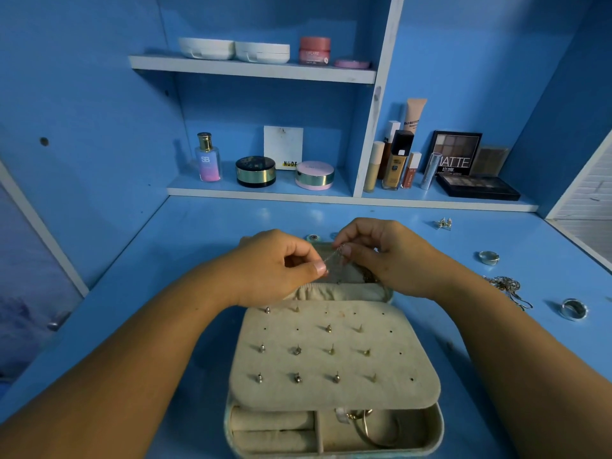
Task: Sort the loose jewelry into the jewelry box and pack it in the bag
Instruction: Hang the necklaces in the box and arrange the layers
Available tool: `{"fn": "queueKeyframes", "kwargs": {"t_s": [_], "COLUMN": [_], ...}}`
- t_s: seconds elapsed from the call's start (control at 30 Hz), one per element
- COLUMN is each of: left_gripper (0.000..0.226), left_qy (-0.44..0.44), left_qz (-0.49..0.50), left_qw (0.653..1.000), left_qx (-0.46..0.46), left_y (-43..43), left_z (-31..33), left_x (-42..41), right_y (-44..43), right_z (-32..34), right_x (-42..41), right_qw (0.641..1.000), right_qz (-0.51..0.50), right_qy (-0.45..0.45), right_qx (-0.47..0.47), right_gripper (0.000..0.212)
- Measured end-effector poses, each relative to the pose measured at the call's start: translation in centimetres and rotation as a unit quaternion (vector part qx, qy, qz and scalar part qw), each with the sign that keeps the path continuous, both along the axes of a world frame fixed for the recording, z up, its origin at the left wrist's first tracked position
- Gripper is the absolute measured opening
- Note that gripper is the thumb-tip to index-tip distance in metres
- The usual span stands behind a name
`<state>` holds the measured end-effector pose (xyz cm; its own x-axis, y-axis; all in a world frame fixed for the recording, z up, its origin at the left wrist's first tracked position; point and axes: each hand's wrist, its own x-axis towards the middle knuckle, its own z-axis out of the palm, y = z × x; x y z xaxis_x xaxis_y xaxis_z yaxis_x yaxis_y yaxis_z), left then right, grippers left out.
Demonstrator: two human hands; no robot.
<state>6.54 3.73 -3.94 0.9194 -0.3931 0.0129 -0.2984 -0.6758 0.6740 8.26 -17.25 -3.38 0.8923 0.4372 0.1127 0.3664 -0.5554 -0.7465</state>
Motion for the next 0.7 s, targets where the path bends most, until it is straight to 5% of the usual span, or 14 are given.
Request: {"fn": "queueKeyframes", "kwargs": {"t_s": [0.37, 0.7], "left_gripper": [0.011, 0.013], "left_qy": [0.005, 0.035], "left_qz": [-0.020, -0.043], "left_qw": [0.997, 0.998], "left_qx": [0.070, 0.025], "left_y": [0.86, 1.15], "left_z": [0.34, 0.69], "left_x": [-0.08, 0.14], "right_y": [-0.37, -0.30], "right_z": [0.68, 0.66], "right_x": [-0.39, -0.74], "right_qw": [0.999, 0.991], "right_qz": [0.015, 0.019], "right_qy": [0.021, 0.028], "right_qx": [-0.029, -0.129], "right_gripper": [0.014, 0.022]}}
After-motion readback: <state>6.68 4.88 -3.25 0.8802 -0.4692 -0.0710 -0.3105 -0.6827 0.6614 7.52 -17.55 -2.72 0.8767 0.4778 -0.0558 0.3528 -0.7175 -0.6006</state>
